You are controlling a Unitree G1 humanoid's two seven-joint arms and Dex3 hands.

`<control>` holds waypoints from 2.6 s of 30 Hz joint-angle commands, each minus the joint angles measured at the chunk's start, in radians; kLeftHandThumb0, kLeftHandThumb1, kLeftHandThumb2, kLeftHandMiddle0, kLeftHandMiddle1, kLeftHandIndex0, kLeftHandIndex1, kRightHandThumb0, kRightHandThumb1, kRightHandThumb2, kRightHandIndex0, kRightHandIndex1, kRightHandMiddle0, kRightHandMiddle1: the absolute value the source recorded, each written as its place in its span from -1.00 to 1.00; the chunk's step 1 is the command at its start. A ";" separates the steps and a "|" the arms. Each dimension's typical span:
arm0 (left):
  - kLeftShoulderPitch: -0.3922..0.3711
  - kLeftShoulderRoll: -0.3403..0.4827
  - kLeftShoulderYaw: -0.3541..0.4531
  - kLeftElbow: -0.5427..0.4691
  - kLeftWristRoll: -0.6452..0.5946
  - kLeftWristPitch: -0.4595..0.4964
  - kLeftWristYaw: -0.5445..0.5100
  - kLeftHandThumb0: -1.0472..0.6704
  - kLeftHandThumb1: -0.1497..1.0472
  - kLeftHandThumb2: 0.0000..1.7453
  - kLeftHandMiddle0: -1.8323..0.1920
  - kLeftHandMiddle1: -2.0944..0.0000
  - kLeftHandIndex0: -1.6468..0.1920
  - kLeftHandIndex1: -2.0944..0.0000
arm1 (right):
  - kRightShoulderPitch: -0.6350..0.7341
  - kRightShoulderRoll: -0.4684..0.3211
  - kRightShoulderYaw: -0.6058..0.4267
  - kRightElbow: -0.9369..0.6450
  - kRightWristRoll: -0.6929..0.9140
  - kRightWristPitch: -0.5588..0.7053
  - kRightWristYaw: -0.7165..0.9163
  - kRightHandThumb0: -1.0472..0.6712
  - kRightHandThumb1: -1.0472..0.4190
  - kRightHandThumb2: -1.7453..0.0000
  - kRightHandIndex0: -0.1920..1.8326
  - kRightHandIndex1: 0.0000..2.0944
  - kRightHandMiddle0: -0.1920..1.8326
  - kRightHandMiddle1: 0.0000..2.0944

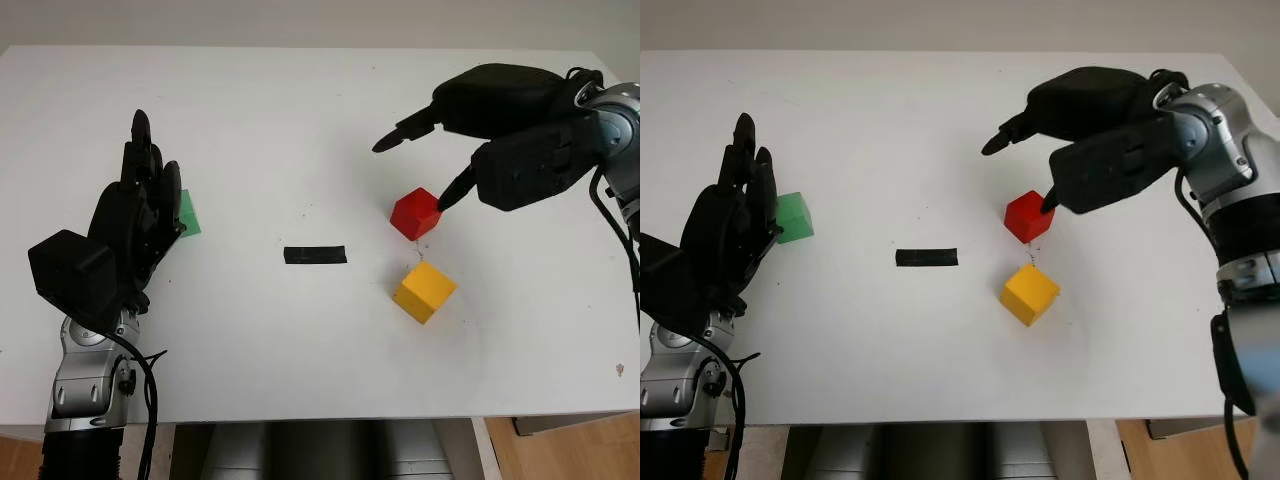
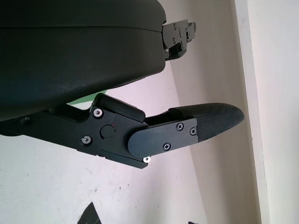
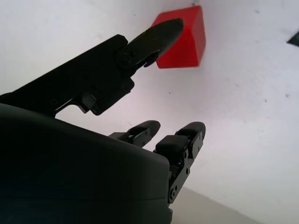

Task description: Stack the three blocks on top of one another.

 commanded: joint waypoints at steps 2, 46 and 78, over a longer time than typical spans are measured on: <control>-0.015 -0.001 -0.001 -0.004 -0.002 -0.002 0.001 -0.68 1.00 -0.24 1.00 1.00 1.00 1.00 | -0.015 -0.028 0.009 -0.015 -0.029 -0.011 -0.029 -0.48 -0.59 0.93 -0.24 -0.95 -0.23 -0.94; -0.003 0.009 0.007 -0.016 -0.005 0.008 -0.007 -0.69 1.00 -0.26 1.00 1.00 1.00 1.00 | 0.201 -0.016 0.073 0.042 -0.135 0.049 -0.330 -0.38 -0.70 0.94 -0.65 -0.95 -0.39 -0.96; -0.003 0.005 0.009 -0.018 -0.013 0.012 -0.015 -0.68 1.00 -0.27 1.00 1.00 1.00 1.00 | 0.136 0.039 0.072 0.303 -0.083 -0.045 -0.625 -0.12 -0.85 0.93 -0.36 -0.95 -0.42 0.23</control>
